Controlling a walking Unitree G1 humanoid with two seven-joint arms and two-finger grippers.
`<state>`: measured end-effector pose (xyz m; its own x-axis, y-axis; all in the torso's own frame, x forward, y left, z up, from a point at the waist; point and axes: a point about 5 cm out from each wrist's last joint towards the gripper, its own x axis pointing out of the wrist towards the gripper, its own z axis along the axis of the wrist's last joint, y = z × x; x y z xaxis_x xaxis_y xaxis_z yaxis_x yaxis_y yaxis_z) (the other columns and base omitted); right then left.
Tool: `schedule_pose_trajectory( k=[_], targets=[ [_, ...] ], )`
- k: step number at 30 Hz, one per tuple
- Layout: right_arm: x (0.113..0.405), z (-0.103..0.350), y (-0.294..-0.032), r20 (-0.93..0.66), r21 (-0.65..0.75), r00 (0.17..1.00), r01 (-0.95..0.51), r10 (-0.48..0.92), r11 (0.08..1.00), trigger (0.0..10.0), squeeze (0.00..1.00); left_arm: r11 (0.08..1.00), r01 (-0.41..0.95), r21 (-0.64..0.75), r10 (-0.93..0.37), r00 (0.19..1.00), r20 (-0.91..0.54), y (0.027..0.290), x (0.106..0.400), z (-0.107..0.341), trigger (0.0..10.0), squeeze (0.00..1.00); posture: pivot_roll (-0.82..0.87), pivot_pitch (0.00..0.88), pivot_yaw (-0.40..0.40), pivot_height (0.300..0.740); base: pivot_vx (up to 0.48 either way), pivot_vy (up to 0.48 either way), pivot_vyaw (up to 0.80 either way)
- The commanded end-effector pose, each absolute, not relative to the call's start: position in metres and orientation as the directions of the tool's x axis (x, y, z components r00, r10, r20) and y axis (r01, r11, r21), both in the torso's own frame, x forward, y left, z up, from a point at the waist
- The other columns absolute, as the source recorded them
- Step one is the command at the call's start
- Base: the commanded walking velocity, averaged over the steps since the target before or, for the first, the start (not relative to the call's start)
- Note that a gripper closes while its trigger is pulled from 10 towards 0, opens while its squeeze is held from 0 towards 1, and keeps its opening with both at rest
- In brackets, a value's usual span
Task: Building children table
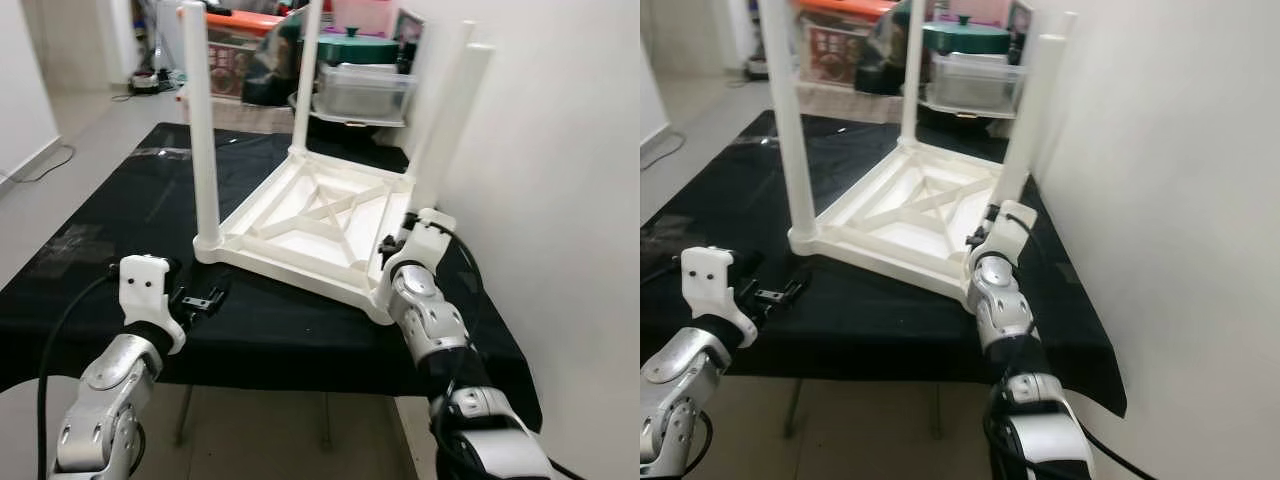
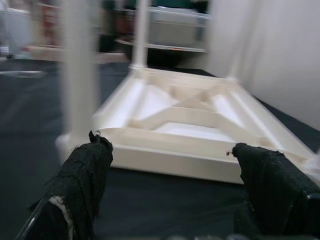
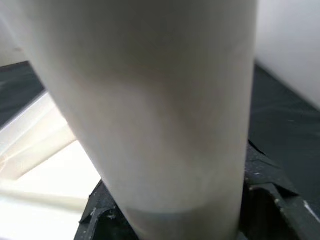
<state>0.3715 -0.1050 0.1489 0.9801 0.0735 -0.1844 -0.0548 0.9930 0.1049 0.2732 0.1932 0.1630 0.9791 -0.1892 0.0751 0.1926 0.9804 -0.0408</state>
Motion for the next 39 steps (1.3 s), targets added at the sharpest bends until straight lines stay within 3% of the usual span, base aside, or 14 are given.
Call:
schedule_pose_trajectory(
  k=[1,4,5,13,15,18,21,27,28,32,33,37,38,39],
  targets=[
    [0.368,0.14,-0.091,-0.208,0.14,0.96,-0.161,0.188,0.977,10.0,1.0,0.974,0.221,-0.047,-0.218,0.974,0.069,0.188,0.276,0.162,10.0,0.0,0.13,0.0,-0.125,0.74,0.0,0.0,0.0],
    [0.371,0.153,-0.081,-0.161,0.178,0.941,-0.269,0.298,0.946,10.0,1.0,0.974,0.22,-0.046,-0.217,0.974,0.07,0.187,0.277,0.162,10.0,0.0,0.13,0.0,-0.128,0.74,0.0,0.0,0.0],
    [0.373,0.165,-0.072,-0.095,0.174,0.903,-0.4,0.419,0.9,10.0,0.0,0.975,0.218,-0.047,-0.215,0.974,0.072,0.187,0.277,0.162,10.0,0.0,0.13,0.0,-0.128,0.74,0.0,0.0,0.0],
    [0.36,0.18,-0.051,-0.025,0.038,0.648,-0.761,0.762,0.648,10.0,0.0,0.975,0.217,-0.046,-0.213,0.974,0.078,0.188,0.277,0.162,10.0,0.0,0.13,0.0,-0.135,0.74,0.0,0.0,0.0],
    [0.365,0.163,-0.047,-0.096,0.011,0.686,-0.724,0.721,0.69,0.0,0.0,0.975,0.216,-0.046,-0.212,0.974,0.081,0.187,0.276,0.162,10.0,0.0,0.14,0.0,-0.138,0.74,0.0,0.0,0.0],
    [0.372,0.154,-0.051,-0.14,0.034,0.78,-0.611,0.609,0.791,0.0,0.0,0.975,0.216,-0.046,-0.212,0.974,0.081,0.187,0.276,0.162,10.0,0.0,0.15,0.0,-0.139,0.74,0.0,0.0,0.0],
    [0.381,0.121,-0.122,-0.339,-0.037,0.918,0.203,-0.203,0.979,0.0,0.0,0.975,0.217,-0.049,-0.212,0.974,0.082,0.187,0.274,0.163,10.0,0.0,0.15,0.0,-0.138,0.74,0.0,0.0,0.0],
    [0.365,0.117,-0.147,-0.309,-0.154,0.858,0.381,-0.411,0.912,0.0,0.0,0.973,0.222,-0.054,-0.217,0.973,0.082,0.187,0.273,0.163,10.0,0.0,0.13,0.0,-0.132,0.74,0.0,0.0,0.0],
    [0.364,0.122,-0.138,-0.296,-0.122,0.894,0.313,-0.336,0.942,10.0,0.0,0.973,0.225,-0.052,-0.221,0.972,0.08,0.187,0.274,0.163,10.0,0.0,0.12,0.0,-0.125,0.74,0.0,0.0,0.0],
    [0.366,0.145,-0.103,-0.134,0.005,0.991,-0.009,0.01,1.0,10.0,0.0,0.971,0.232,-0.05,-0.228,0.97,0.078,0.185,0.275,0.162,10.0,0.0,0.12,0.0,-0.122,0.74,0.0,0.0,0.0],
    [0.367,0.152,-0.095,-0.081,0.054,0.992,-0.096,0.101,0.994,10.0,0.92,0.971,0.234,-0.051,-0.23,0.97,0.078,0.185,0.275,0.162,10.0,0.0,0.13,0.0,-0.123,0.74,0.0,0.0,0.0],
    [0.372,0.163,-0.086,-0.02,0.065,0.973,-0.227,0.228,0.972,2.3,1.0,0.97,0.236,-0.052,-0.231,0.97,0.077,0.186,0.275,0.161,10.0,0.0,0.13,0.0,-0.124,0.74,0.0,0.0,0.0],
    [0.377,0.171,-0.087,0.0,0.031,0.966,-0.259,0.259,0.965,0.0,0.18,0.97,0.236,-0.052,-0.231,0.97,0.077,0.186,0.275,0.161,10.0,0.0,0.13,0.0,-0.127,0.74,0.0,0.0,0.0],
    [0.381,0.177,-0.089,0.002,0.003,0.962,-0.272,0.272,0.962,0.0,0.0,0.971,0.235,-0.052,-0.231,0.97,0.077,0.186,0.275,0.16,10.0,0.0,0.13,0.0,-0.127,0.74,0.0,0.0,0.0]
  ],
)
